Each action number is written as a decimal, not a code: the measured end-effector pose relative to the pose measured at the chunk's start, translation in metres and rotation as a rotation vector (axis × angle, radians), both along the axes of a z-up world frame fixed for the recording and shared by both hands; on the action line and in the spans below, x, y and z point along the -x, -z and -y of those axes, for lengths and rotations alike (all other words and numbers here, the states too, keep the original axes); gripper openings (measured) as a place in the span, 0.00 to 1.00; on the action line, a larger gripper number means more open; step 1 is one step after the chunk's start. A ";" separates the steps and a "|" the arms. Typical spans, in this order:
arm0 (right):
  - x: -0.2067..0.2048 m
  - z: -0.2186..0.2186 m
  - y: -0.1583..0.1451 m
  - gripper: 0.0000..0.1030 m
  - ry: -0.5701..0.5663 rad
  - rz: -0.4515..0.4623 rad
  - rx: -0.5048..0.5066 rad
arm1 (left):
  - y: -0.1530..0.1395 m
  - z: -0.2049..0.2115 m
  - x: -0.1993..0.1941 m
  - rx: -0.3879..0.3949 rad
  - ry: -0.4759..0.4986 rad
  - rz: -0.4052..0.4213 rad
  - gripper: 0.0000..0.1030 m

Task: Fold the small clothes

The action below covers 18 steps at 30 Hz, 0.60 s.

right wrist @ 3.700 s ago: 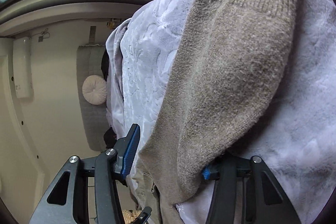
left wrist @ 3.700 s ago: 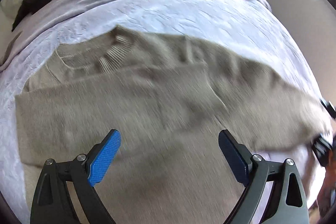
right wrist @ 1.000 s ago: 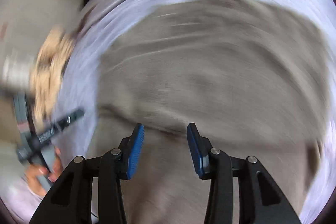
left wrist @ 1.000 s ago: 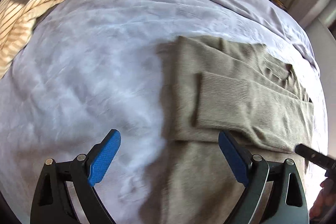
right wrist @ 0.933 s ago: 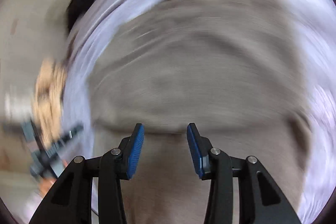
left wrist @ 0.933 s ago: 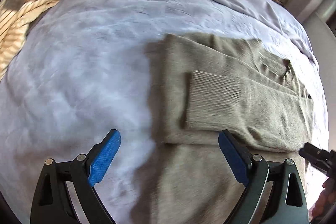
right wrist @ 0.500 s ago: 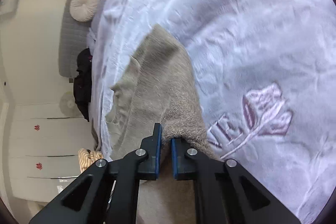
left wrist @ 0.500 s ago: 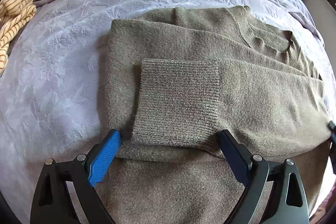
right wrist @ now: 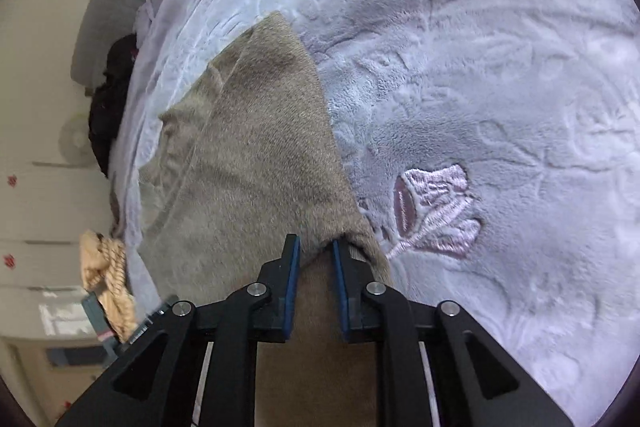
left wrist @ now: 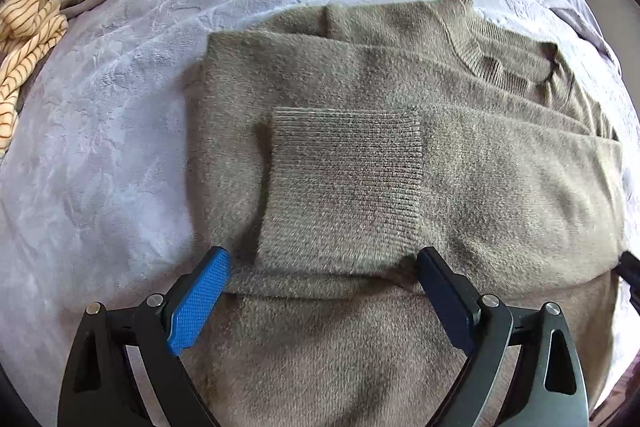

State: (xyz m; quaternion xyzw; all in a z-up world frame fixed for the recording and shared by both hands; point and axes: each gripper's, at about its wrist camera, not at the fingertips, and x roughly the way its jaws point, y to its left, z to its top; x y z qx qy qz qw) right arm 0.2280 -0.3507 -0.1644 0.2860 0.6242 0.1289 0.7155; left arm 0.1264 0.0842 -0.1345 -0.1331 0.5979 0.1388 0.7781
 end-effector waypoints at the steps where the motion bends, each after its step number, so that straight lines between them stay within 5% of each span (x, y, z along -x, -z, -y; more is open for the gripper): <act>1: 0.005 0.002 -0.006 0.25 -0.013 0.010 0.014 | -0.006 -0.005 0.001 0.005 -0.002 0.015 0.92; 2: 0.006 0.003 -0.015 0.28 -0.028 0.039 0.022 | -0.013 -0.009 0.000 0.007 -0.005 0.038 0.92; 4: 0.005 0.005 -0.031 0.55 -0.058 0.114 0.036 | -0.024 -0.026 -0.003 0.026 -0.013 0.080 0.92; 5: 0.001 0.005 -0.036 0.60 -0.067 0.136 0.049 | -0.025 -0.033 -0.003 0.035 -0.017 0.084 0.92; 14: -0.062 0.013 0.002 0.63 -0.040 0.074 0.011 | -0.002 -0.101 -0.033 0.068 -0.150 0.093 0.92; 17: -0.073 0.014 0.015 0.40 -0.019 0.044 -0.050 | 0.001 -0.119 -0.041 0.038 -0.214 0.107 0.92; 18: -0.075 0.012 0.018 0.17 -0.026 0.035 -0.053 | 0.005 -0.124 -0.042 0.029 -0.230 0.102 0.92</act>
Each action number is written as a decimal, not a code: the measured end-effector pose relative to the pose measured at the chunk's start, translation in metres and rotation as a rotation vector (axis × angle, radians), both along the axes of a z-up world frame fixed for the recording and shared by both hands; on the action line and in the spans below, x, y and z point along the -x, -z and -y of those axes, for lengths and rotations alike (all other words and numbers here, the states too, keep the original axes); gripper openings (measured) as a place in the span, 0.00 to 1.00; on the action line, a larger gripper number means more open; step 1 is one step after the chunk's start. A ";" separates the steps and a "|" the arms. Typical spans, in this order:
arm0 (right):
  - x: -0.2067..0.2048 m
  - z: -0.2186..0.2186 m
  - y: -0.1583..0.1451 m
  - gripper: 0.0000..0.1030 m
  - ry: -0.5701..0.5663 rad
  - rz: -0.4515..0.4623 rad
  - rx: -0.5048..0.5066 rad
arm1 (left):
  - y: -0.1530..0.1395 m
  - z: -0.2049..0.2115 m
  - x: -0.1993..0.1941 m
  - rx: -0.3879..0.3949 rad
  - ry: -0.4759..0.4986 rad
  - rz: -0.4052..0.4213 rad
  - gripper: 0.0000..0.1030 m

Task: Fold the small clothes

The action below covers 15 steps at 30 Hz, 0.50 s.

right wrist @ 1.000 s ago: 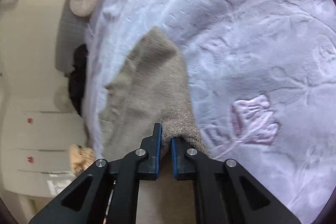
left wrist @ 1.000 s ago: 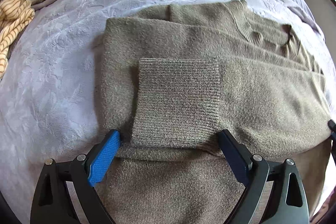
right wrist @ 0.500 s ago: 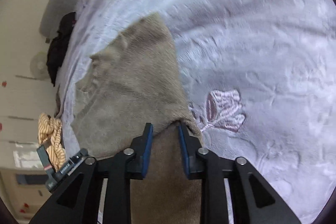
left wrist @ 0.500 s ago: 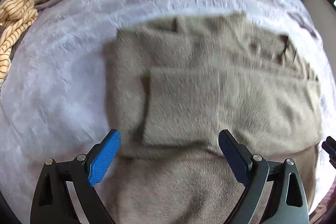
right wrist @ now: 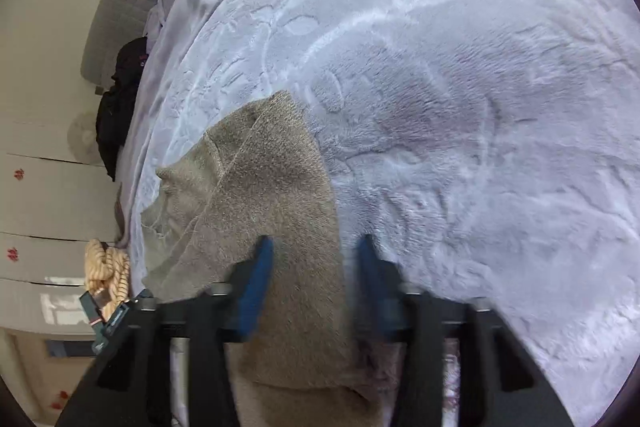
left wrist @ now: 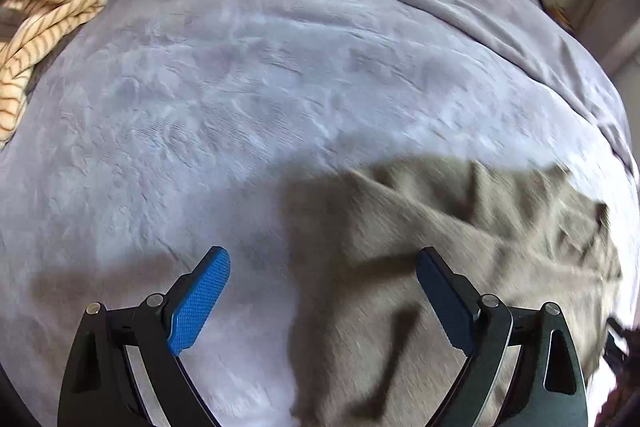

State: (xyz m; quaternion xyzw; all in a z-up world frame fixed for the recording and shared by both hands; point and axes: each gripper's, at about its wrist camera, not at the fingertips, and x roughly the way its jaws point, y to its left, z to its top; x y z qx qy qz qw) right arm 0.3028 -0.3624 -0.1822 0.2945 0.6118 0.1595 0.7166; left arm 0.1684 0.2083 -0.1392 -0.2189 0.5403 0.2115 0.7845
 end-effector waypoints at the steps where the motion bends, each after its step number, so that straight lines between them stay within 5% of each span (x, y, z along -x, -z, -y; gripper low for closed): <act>1: -0.001 -0.003 0.000 0.16 -0.009 -0.001 0.022 | 0.004 -0.002 -0.002 -0.010 -0.011 -0.011 0.92; 7: -0.005 -0.009 0.006 0.14 -0.030 0.013 0.135 | 0.028 -0.014 -0.008 -0.026 -0.035 -0.041 0.92; 15: 0.011 -0.002 -0.023 0.21 -0.039 0.028 0.203 | 0.005 -0.015 0.012 -0.047 -0.006 -0.056 0.92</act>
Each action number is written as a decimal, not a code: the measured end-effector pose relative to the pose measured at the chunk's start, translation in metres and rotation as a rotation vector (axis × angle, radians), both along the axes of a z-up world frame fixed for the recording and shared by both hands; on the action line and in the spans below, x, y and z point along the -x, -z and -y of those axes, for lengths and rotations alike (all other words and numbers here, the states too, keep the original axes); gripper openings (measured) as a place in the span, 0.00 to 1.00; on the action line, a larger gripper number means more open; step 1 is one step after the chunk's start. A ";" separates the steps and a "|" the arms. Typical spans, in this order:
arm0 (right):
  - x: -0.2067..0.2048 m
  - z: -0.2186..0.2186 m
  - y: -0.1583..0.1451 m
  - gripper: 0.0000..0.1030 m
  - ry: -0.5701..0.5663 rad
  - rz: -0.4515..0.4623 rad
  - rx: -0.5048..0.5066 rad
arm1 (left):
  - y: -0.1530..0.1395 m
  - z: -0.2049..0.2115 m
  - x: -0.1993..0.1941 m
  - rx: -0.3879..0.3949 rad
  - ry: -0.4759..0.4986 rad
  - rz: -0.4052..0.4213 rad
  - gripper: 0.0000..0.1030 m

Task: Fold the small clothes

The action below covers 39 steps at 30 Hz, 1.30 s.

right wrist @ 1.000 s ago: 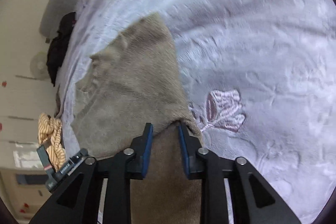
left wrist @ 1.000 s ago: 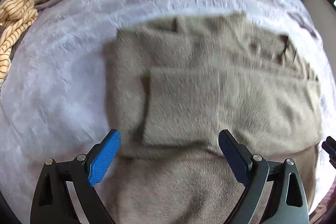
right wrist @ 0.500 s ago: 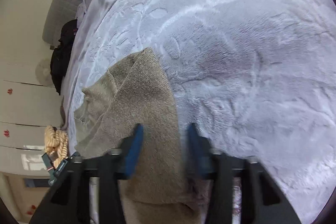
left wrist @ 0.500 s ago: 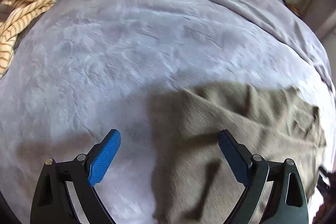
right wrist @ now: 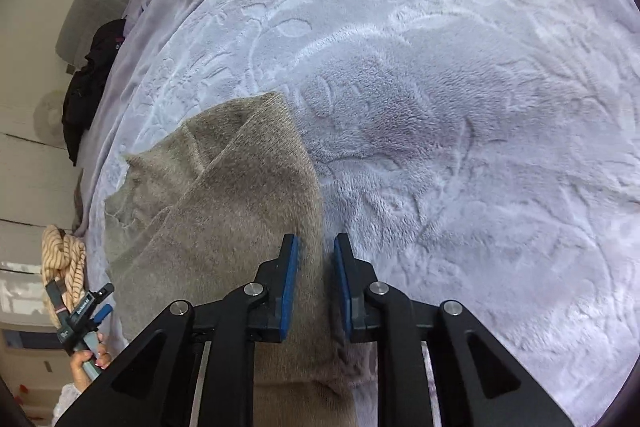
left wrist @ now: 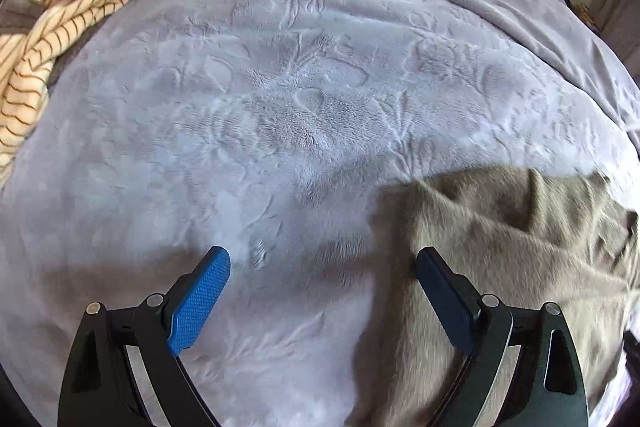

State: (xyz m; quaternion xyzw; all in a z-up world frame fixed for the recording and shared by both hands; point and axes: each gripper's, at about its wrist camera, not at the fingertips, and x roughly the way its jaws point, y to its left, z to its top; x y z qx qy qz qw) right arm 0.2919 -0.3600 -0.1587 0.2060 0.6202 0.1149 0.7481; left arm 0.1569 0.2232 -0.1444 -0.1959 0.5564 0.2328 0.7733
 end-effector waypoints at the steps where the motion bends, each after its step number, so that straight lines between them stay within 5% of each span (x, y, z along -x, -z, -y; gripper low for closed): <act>1: 0.003 -0.001 -0.004 0.23 -0.006 0.003 0.005 | -0.006 0.004 0.005 0.007 0.024 0.006 0.92; 2: 0.007 -0.002 -0.009 0.27 -0.011 0.006 0.005 | -0.009 0.007 0.006 0.014 0.041 0.007 0.92; 4: 0.015 -0.003 -0.017 0.53 -0.019 0.007 0.001 | -0.017 0.023 0.016 0.030 0.090 0.002 0.92; 5: 0.021 -0.004 -0.021 0.57 -0.023 0.005 0.001 | -0.019 0.032 0.021 0.041 0.114 -0.008 0.92; 11: 0.056 -0.022 -0.033 0.59 -0.073 -0.032 -0.003 | -0.030 0.089 0.050 0.056 0.246 -0.059 0.92; 15: 0.082 -0.037 -0.040 0.60 -0.120 -0.051 0.016 | -0.029 0.119 0.064 0.129 0.253 -0.104 0.92; 28: 0.146 -0.072 -0.053 0.63 -0.212 -0.095 0.027 | -0.042 0.171 0.111 0.171 0.289 -0.165 0.92; 39: 0.157 -0.059 -0.050 0.63 -0.214 -0.126 -0.001 | -0.052 0.218 0.132 0.152 0.306 -0.226 0.92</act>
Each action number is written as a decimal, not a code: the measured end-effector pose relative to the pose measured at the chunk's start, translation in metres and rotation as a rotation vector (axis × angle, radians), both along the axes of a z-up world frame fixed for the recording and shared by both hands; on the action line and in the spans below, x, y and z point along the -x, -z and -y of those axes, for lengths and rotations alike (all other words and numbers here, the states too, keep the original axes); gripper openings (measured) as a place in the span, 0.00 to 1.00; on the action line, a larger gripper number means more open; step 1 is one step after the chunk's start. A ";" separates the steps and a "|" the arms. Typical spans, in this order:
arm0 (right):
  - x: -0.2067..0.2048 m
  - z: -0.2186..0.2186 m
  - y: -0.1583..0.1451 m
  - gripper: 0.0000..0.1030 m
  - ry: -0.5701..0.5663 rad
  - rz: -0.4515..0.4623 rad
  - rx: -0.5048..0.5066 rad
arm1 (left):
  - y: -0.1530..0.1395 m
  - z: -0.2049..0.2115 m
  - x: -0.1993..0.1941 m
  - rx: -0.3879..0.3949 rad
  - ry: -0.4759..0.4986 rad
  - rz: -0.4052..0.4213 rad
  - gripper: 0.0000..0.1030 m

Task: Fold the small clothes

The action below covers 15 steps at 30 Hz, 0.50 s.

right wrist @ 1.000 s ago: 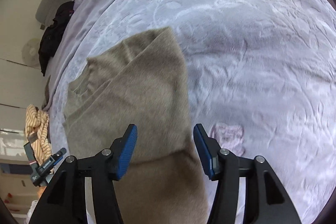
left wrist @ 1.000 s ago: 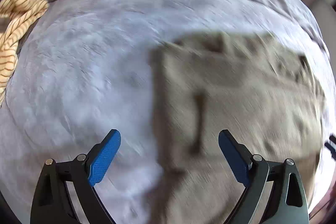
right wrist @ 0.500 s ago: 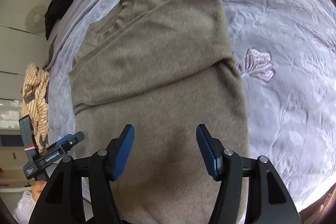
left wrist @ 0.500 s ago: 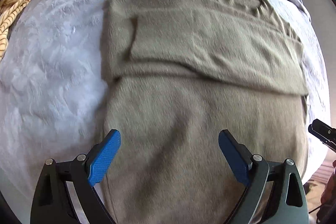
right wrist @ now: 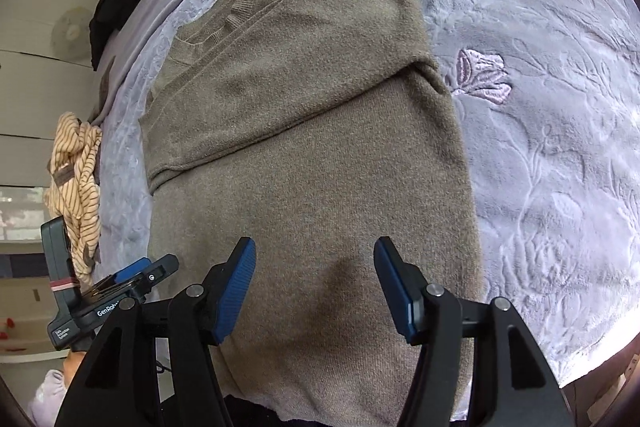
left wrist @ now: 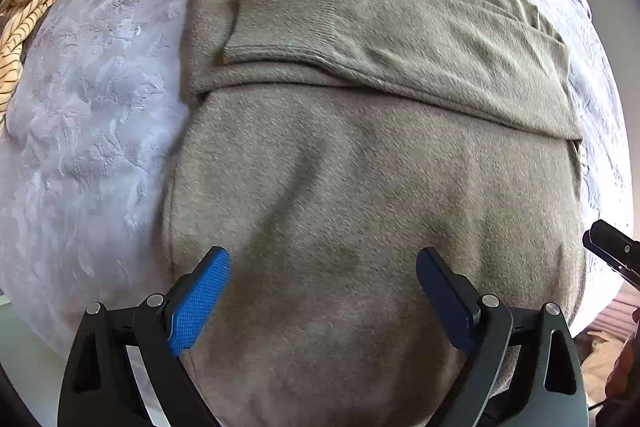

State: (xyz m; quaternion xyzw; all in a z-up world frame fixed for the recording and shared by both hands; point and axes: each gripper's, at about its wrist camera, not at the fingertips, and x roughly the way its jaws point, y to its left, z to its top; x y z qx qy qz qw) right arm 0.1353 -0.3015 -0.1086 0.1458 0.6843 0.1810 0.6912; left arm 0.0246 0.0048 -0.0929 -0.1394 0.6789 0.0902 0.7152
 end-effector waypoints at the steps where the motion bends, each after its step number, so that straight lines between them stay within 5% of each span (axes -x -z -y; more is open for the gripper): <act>1: 0.000 0.002 0.000 0.63 -0.002 -0.003 -0.004 | 0.000 0.003 0.000 0.003 0.003 -0.001 0.92; 15: -0.003 0.024 -0.003 0.63 -0.127 -0.008 -0.044 | -0.032 0.087 0.001 0.022 -0.052 0.017 0.92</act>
